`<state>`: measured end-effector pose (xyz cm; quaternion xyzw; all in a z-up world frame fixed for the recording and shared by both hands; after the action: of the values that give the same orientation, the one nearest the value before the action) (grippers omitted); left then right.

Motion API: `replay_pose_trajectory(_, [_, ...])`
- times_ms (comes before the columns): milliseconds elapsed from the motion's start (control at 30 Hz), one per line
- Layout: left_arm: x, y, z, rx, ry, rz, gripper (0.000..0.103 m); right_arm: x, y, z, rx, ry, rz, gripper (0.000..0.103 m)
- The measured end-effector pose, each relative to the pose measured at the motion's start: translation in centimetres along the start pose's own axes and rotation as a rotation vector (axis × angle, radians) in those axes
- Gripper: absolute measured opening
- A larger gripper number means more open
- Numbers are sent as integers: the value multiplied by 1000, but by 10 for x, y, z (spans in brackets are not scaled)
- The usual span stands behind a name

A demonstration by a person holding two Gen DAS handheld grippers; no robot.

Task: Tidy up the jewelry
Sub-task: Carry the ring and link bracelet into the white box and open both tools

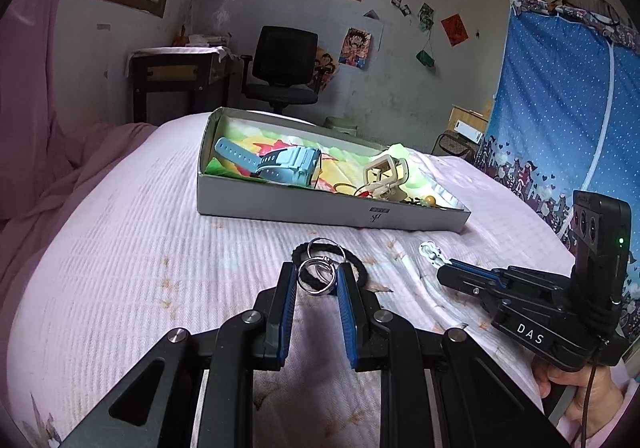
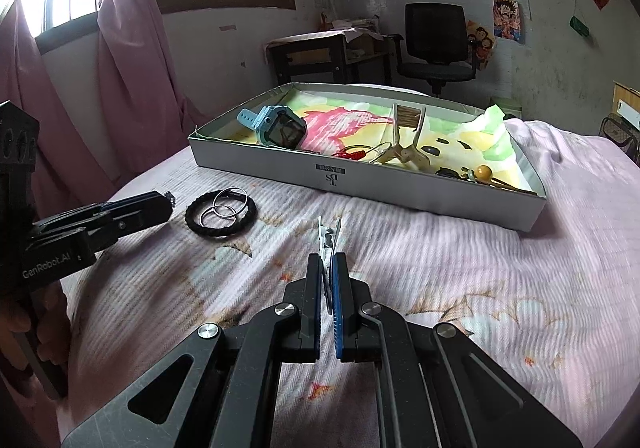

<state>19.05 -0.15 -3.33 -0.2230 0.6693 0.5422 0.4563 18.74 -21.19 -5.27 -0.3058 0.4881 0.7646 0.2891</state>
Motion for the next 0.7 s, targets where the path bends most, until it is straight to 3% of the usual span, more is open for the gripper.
replay_pose_trajectory(333, [-11,11,-1,8,-3,-42,20,-15,16,-5,-3,-25,-69,5])
replay_pose_trajectory(500, [-31,10,-1,29,28,-78,20,-31,22,-8,6,-27,-131,5])
replay_pose_trajectory(700, [-59,-13,-3,4,25,-100,20,-56,14,-19,23,-73,-185,5])
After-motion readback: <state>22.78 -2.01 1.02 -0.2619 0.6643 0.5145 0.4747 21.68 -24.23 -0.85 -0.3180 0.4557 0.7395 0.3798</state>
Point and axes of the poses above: each gripper's, at about its wrist camera, not at the fingertips, and y roughly against the way its jaws point, z to its left, x to its underside, the point moved 4 cm from there along -y, roughly the way its jaws point, and after that the axes turned 13 degrees about -y, right-handed, at the moved point
